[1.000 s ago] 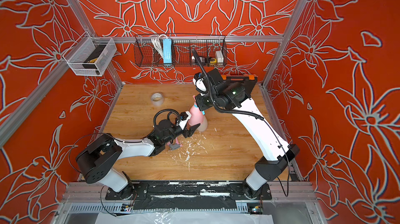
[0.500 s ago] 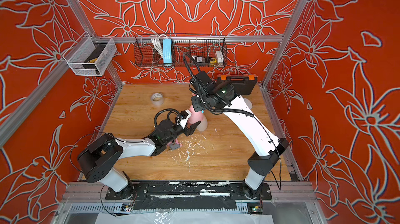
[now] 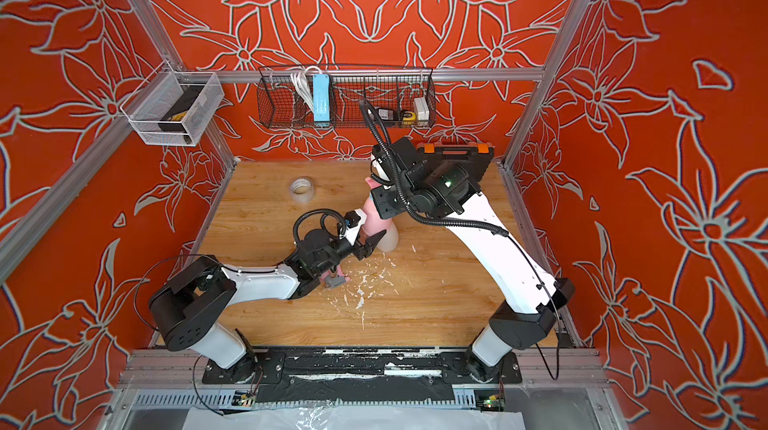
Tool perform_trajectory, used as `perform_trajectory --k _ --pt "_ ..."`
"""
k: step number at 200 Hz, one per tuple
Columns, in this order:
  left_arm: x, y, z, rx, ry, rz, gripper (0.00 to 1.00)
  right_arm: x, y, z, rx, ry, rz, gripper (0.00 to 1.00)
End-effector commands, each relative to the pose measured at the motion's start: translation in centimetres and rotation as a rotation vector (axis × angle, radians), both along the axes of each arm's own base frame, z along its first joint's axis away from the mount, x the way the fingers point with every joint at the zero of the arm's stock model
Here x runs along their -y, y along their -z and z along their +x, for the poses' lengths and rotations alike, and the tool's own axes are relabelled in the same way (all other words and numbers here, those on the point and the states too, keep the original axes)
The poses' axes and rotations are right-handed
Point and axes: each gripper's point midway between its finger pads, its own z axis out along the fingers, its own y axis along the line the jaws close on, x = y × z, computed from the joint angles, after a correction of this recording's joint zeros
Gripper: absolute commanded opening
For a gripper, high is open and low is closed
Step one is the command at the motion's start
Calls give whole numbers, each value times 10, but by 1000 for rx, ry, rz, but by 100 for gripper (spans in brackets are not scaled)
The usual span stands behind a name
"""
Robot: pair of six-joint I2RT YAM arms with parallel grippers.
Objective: Attach spray nozzles to spray bottles
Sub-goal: Screw the spray nozzle on the spray bottle.
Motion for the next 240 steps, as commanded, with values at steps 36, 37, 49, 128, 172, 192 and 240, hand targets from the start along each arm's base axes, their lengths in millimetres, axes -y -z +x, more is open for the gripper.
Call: perform_trajectory --k 36,37,49,128,172,192,240 --pt "4 -19 1 36 26 -35 30 -21 1 -20 -35 -136 100 47" --pt "4 -19 1 36 27 -36 30 -22 1 -21 -37 -139 101 47" --pt "4 -19 0 35 32 -37 30 -27 1 -23 -49 -151 126 44" --pt "6 -20 -6 39 64 -35 29 -45 3 -26 -62 -168 132 36" --pt "9 -14 -13 26 161 -5 29 -14 -17 -41 31 -220 118 42" --pt "10 -14 -20 9 237 1 29 -5 -29 -44 63 -277 191 44" --pt "14 -24 -35 -13 365 -1 29 1 -38 -34 73 -357 349 30"
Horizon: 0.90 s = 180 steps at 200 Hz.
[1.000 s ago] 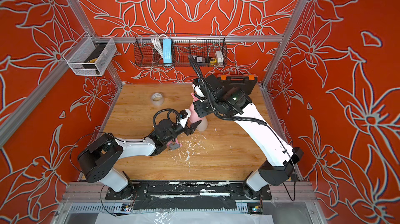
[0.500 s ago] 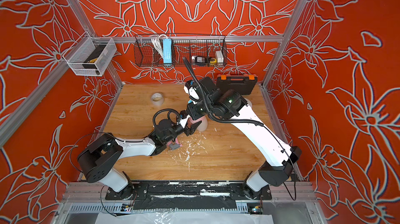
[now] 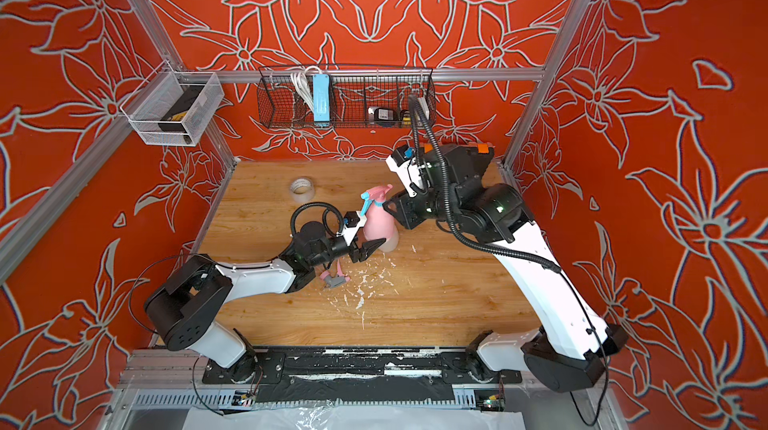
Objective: Attach spray nozzles to spray bottles
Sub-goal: Screw the spray nozzle on the spray bottle.
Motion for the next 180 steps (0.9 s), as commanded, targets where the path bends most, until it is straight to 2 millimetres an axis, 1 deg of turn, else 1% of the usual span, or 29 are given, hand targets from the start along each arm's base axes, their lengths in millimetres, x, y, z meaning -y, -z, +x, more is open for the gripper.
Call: perform_trajectory --k 1,14,33,45,65,82,114,133,153,180 --pt "8 -33 -18 47 117 -45 29 -17 3 1 3 -129 64 30" --pt "9 -36 -21 44 140 -51 29 -19 8 4 -9 -144 70 30" --pt "10 -40 -26 44 160 -56 29 -17 14 8 -27 -155 77 39" --pt "10 -43 -28 47 171 -61 29 -17 13 8 -38 -173 99 46" --pt "10 -45 -29 45 182 -68 29 -17 12 7 -38 -186 126 63" --pt "11 -46 -31 43 193 -70 29 -19 11 8 -39 -196 151 69" --pt "12 -48 -34 36 215 -71 29 -28 10 10 -57 -239 187 69" --pt "12 -50 -36 37 221 -72 29 -33 8 9 -65 -262 206 64" --pt "13 -51 -37 37 229 -70 29 -33 10 9 -63 -263 204 62" --pt "13 -51 -38 33 236 -72 29 -28 19 12 -54 -233 179 61"
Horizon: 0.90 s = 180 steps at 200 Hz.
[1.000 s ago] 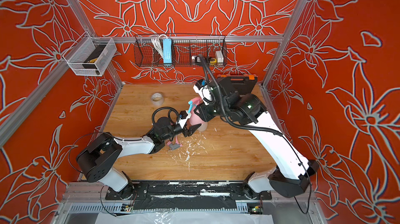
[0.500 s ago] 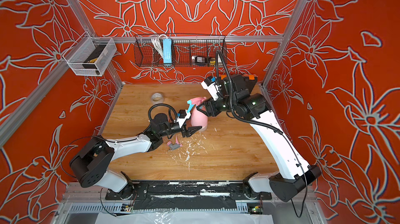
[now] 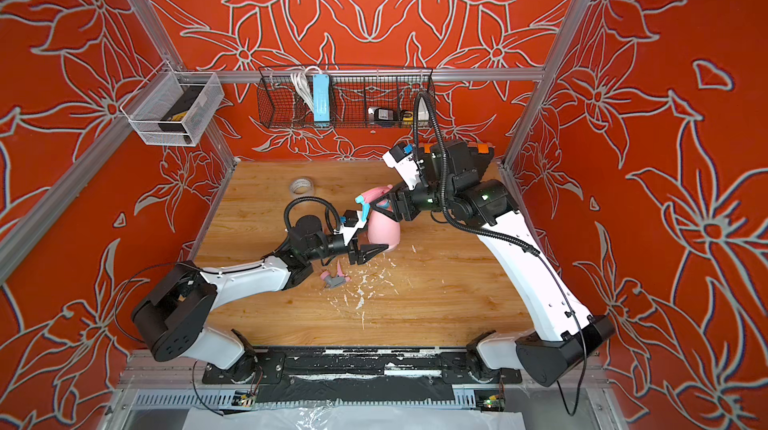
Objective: Attach spray nozzles to spray bottles
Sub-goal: Screw the spray nozzle on the spray bottle.
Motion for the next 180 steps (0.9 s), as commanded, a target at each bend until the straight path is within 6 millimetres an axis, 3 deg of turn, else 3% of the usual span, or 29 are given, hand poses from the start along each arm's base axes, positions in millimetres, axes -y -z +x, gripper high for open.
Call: perform_trajectory --k 1,61,140,180 --pt "1 -21 -5 39 30 -33 29 0 3 -1 18 -12 5 61" --pt "0 -25 -6 22 50 -48 29 4 13 3 46 21 -4 45" --pt "-5 -25 4 20 7 -52 27 4 8 16 111 91 70 26" --pt "-10 -31 12 32 -39 -75 25 0 10 25 140 138 170 22"
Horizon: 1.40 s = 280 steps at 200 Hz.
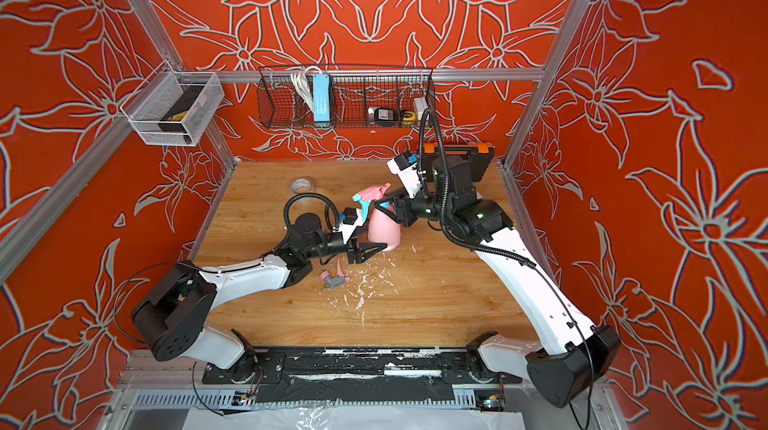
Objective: Attach spray nozzles to spray bottles
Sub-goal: Screw the spray nozzle on the spray bottle.
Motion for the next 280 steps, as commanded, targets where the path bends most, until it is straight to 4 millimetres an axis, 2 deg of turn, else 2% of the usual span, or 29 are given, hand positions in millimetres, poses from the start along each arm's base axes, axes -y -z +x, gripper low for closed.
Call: perform_trajectory --k 1,25,61,90,132,172,230,280 --pt "-6 -29 8 77 -43 -66 25 -2 -12 11 52 47 85 22" --pt "-9 -32 13 83 -72 -80 25 -4 -8 20 56 75 109 23" --pt "-22 -36 31 96 -197 -113 23 3 -4 42 60 193 107 23" --pt "-30 -42 40 124 -271 -147 22 5 -3 56 55 280 121 18" --pt "-28 -48 47 132 -281 -175 22 -3 -8 70 59 330 154 18" --pt "-24 -40 48 121 -265 -158 22 -11 -24 69 72 299 137 25" --pt "-24 -27 46 101 -258 -97 22 -3 -20 61 82 300 81 36" --pt "-25 -11 44 58 -206 -48 22 8 -23 48 111 274 -2 55"
